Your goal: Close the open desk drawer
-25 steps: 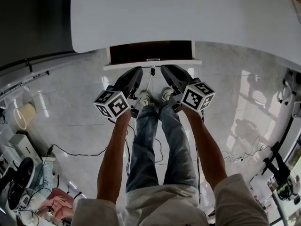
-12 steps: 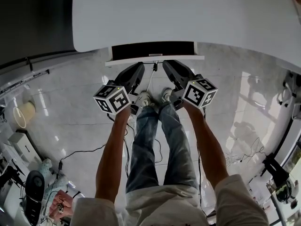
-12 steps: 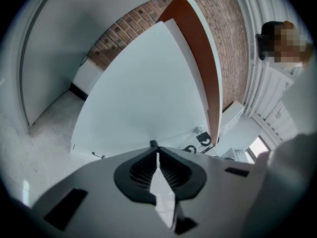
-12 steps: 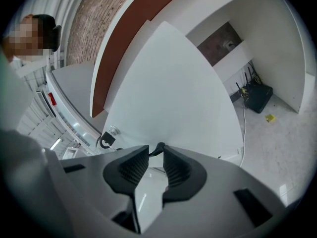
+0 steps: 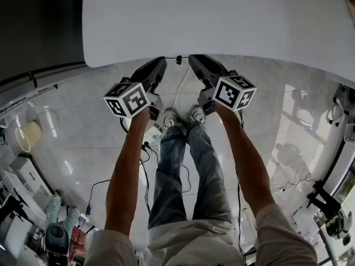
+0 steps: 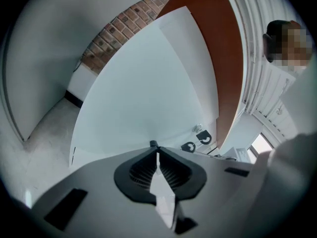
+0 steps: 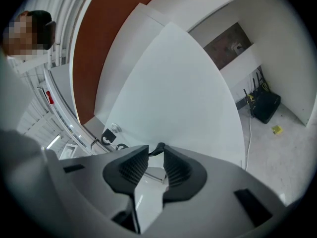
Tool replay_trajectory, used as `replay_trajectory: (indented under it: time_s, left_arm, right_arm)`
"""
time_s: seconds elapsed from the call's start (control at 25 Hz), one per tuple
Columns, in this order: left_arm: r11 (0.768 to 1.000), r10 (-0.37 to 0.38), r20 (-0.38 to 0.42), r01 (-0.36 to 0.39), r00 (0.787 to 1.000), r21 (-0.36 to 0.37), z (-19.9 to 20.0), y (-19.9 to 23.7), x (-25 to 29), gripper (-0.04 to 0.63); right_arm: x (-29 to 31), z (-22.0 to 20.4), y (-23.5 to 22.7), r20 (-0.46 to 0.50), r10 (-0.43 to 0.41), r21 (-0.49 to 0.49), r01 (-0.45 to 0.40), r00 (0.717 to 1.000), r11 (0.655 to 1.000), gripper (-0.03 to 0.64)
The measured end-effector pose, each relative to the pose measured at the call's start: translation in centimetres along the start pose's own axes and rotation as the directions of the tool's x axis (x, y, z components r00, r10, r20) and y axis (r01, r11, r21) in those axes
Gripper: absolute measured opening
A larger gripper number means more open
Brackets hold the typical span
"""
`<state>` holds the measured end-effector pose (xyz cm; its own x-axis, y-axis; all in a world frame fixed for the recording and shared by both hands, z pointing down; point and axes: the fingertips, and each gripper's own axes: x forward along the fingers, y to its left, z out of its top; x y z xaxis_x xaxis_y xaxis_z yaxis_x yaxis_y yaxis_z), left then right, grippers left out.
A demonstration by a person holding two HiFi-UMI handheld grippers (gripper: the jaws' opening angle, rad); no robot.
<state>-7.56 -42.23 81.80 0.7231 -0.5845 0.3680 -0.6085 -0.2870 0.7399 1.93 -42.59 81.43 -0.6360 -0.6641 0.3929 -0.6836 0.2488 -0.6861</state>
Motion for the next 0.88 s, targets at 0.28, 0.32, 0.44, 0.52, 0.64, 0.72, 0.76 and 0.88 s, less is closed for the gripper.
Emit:
replay_trajectory:
  time_s: [0.28,0.32,0.44,0.52,0.64,0.72,0.76,0.88]
  left_arm:
    - [1.000,0.006,0.013,-0.006,1.000,-0.003,2.6,0.9,2.2,0.025]
    - [1.000,0.008,0.014,-0.008,1.000,-0.001,3.0,1.0,2.5,0.025]
    - [1.000,0.012,0.013,-0.013,1.000,0.011,4.0,1.0,3.3,0.025]
    - [1.000,0.016,-0.005,-0.016,1.000,0.021,4.1,1.1,3.4,0.025]
    - [1.000,0.018,-0.015,-0.017,1.000,0.025,4.1,1.2,3.4,0.025]
    - [1.000,0.016,-0.007,-0.016,1.000,0.020,4.2,1.2,3.6,0.025]
    - [1.000,0.014,-0.005,-0.014,1.000,0.014,4.2,1.2,3.6,0.022]
    - [1.000,0.018,-0.004,-0.018,1.000,-0.002,3.6,1.3,3.2,0.023]
  right_arm:
    - [2.5,2.2,-0.9,0.009,-0.003,-0.005,0.003,1.000,1.000,0.110]
    - [2.8,2.6,-1.1,0.014,-0.002,-0.003,0.003,1.000,1.000,0.110]
    - [3.4,3.9,-1.4,0.039,-0.011,-0.003,0.011,0.999,1.000,0.110]
    - [3.6,4.1,-1.3,0.033,-0.009,-0.025,0.009,0.999,1.000,0.115]
    - [3.7,4.0,-1.4,0.030,-0.011,-0.030,0.012,1.000,0.999,0.115]
    - [3.8,4.0,-1.6,0.036,-0.012,-0.026,0.013,0.999,1.000,0.115]
    - [3.8,4.0,-1.6,0.039,-0.012,-0.024,0.013,0.999,1.000,0.115]
    - [3.4,3.9,-1.3,0.052,-0.030,-0.019,0.031,0.998,0.999,0.115]
